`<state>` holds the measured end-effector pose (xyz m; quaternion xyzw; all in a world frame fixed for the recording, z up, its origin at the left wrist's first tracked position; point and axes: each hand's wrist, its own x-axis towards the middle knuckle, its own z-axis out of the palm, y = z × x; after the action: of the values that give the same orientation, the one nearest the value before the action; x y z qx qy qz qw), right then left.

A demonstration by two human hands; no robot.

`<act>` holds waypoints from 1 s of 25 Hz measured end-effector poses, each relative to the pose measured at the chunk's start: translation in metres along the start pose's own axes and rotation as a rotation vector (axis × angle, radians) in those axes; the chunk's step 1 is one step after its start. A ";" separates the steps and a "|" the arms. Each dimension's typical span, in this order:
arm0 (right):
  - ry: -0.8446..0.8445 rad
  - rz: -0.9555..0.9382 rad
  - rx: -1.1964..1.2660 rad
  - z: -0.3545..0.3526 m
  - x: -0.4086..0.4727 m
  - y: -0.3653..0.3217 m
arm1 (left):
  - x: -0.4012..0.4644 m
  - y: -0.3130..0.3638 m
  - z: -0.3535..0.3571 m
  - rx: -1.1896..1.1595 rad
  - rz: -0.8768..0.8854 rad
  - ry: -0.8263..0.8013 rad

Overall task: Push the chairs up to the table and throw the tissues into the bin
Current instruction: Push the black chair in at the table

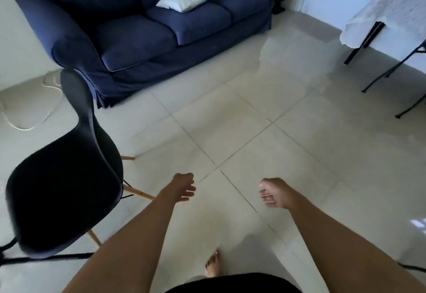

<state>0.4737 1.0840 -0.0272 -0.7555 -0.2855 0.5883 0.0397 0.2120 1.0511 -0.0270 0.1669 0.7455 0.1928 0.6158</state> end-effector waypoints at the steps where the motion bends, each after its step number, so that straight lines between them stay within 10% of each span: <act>1: -0.019 -0.010 -0.035 0.000 0.014 -0.026 | 0.010 0.016 -0.004 -0.014 -0.005 0.009; 11: -0.207 -0.170 -0.440 0.033 0.133 -0.298 | 0.081 0.118 -0.048 -0.474 -0.172 0.255; 25: -0.582 -0.402 -1.072 0.306 0.091 -0.492 | 0.093 0.094 -0.124 -1.293 -0.384 0.639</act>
<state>0.0186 1.4531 -0.0045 -0.4116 -0.6752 0.5261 -0.3128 0.0743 1.1678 -0.0390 -0.4260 0.6421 0.5208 0.3675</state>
